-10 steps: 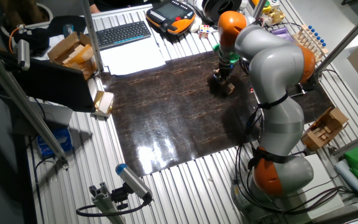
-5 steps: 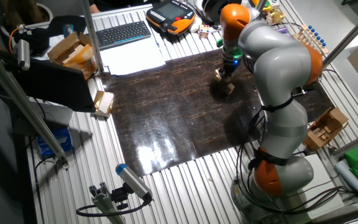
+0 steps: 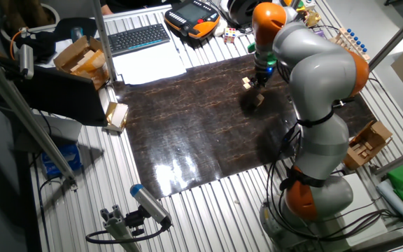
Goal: Stack the blocks in a vertical line of five
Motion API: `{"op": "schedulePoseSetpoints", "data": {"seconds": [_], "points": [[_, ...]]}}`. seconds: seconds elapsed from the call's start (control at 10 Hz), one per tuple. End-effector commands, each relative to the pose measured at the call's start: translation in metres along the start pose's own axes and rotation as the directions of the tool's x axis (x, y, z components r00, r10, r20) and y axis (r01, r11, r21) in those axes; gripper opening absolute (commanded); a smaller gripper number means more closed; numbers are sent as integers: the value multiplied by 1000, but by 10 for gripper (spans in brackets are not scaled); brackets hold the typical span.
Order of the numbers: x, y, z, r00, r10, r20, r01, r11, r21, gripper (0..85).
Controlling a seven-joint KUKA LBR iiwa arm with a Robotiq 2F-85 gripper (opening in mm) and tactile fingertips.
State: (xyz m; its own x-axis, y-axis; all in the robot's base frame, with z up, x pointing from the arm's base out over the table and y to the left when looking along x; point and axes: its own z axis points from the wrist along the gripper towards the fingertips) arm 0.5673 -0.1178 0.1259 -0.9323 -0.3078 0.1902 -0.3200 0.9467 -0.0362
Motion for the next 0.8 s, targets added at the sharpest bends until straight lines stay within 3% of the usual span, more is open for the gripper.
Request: {"op": "schedulePoseSetpoints", "data": {"seconds": [0.0,0.4,0.7], "points": [[1,0,4,1000,-3,1,3,1000,-2,327],[13,7,15,1000,2,16,-2,1000,-13,327],[15,6,19,1000,3,19,-3,1000,-9,333]]}}
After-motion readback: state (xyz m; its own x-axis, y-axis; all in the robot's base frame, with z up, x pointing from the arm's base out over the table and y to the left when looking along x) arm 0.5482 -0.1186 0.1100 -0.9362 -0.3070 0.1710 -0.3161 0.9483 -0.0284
